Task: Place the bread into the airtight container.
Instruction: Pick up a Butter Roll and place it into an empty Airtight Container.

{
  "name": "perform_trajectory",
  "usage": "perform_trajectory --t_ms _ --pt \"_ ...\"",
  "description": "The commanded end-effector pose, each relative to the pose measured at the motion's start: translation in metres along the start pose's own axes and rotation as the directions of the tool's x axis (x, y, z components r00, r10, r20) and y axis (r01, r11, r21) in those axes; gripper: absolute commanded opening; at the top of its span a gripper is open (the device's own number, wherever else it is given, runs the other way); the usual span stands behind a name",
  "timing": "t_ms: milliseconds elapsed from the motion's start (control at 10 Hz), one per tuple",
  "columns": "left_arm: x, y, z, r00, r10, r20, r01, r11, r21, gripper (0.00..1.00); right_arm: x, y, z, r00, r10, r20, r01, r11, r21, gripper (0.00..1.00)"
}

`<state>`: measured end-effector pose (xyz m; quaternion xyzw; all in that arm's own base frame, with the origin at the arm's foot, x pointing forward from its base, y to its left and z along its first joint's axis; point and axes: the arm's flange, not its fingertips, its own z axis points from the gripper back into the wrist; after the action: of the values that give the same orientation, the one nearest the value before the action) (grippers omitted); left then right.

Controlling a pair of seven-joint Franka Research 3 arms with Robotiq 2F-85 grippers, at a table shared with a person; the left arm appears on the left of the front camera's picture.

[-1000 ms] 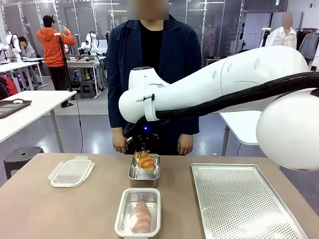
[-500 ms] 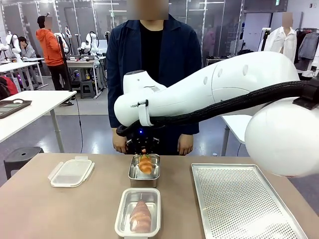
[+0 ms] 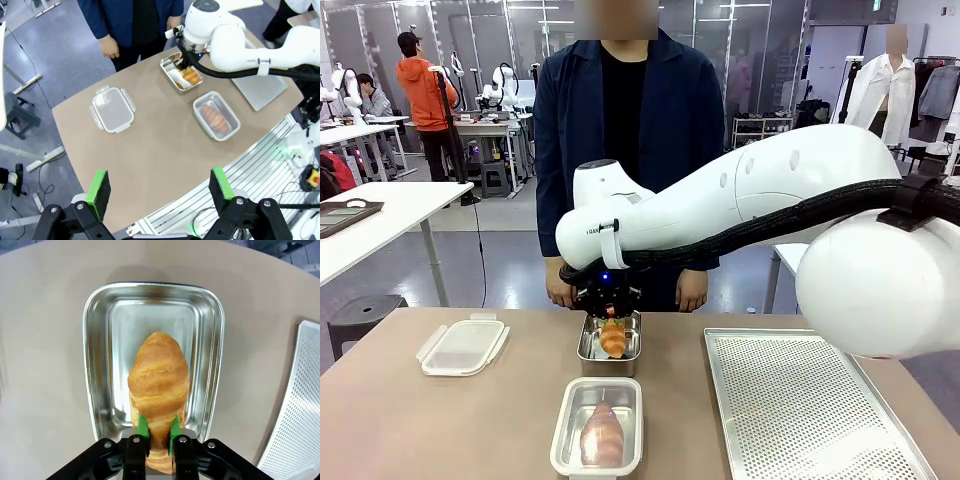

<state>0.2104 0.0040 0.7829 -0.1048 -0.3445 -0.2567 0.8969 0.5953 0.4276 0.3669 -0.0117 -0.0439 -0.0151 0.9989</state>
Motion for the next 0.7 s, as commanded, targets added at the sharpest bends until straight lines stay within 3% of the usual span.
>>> perform_trajectory --t_ms 0,100,200,300,600 --pt "0.0008 -0.0010 -0.0001 1.000 -0.017 0.004 0.017 1.000 -0.021 1.00 0.0115 -0.0003 0.0000 0.999 -0.018 0.039 0.017 1.000 0.012 0.50" --pt "0.0008 -0.0010 -0.0001 1.000 -0.017 0.004 0.017 1.000 -0.021 1.00 0.0130 -0.0013 -0.0014 0.999 -0.005 0.031 0.005 1.000 0.020 0.62" --pt "0.0008 -0.0010 -0.0001 1.000 -0.017 0.004 0.017 1.000 -0.021 1.00 0.0138 -0.0032 -0.0010 1.000 -0.008 0.028 0.008 1.000 0.010 0.85" --pt "0.0008 -0.0010 -0.0001 1.000 -0.017 0.004 0.017 1.000 -0.021 1.00 0.0136 -0.0049 -0.0001 0.999 -0.010 0.032 0.010 1.000 0.011 0.98" --pt "0.0008 -0.0010 -0.0001 1.000 -0.017 0.004 0.017 1.000 -0.021 1.00 0.0126 -0.0075 0.0003 0.999 -0.007 0.047 0.005 1.000 0.025 1.00"
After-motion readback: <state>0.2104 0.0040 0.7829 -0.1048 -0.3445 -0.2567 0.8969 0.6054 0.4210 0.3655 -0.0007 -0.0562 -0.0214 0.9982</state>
